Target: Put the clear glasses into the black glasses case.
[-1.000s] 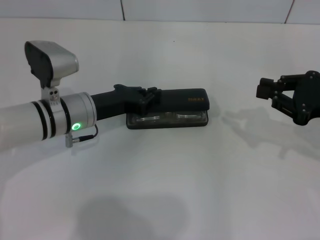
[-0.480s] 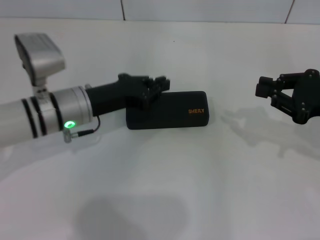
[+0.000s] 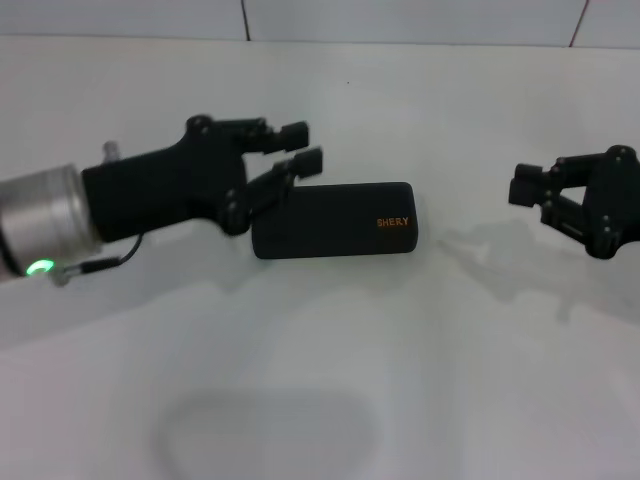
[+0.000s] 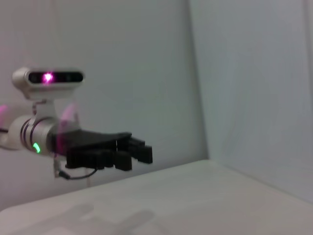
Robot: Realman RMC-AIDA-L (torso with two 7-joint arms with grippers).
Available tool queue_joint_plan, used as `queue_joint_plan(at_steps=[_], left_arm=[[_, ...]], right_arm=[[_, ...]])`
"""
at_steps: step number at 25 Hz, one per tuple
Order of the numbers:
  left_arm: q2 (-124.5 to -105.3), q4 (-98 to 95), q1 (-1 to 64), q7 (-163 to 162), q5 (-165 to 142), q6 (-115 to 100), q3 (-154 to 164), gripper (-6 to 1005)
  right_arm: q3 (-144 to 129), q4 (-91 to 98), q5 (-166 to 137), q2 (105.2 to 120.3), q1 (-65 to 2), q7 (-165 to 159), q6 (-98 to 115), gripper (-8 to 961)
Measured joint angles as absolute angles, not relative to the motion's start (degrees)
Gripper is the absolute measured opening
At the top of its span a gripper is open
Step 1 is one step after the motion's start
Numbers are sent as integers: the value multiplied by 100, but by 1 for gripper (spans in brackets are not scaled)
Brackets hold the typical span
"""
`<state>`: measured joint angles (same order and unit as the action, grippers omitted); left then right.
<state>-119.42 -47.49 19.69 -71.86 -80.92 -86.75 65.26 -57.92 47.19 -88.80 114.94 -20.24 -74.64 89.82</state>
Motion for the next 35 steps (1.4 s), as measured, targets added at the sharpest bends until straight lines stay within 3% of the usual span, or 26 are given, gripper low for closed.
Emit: queue_joint_plan(at_steps=[7,12,16,28,35], left_arm=[[-11919,-5049,1447,-7202,-8140,-9224,6465,304],[-11906,-5035,1248,-7222,-8191,-9429,6462,478],[-11908,-5017,1114,-7225,-8197,-9529,6460,649],[-11897,-4962,995,-7355,-8349,-9694,6462,649],[-11898,-4962,1011,-7366,-8432,-9695,6460,650]], right_arm=[[-5815,4788,-9092,11538,-2090,-7398,9186,273],[-5914,4823,-9095,11550,-2149,-7386,9228,279],[-6137,4868,-9099,11564,-2182,-7184,9272,460],[-6437,4985,-9056,11575,-2154,-6926,9269,876],[-6410,5014,-8980,11558,-2165,-6807,9316,877]])
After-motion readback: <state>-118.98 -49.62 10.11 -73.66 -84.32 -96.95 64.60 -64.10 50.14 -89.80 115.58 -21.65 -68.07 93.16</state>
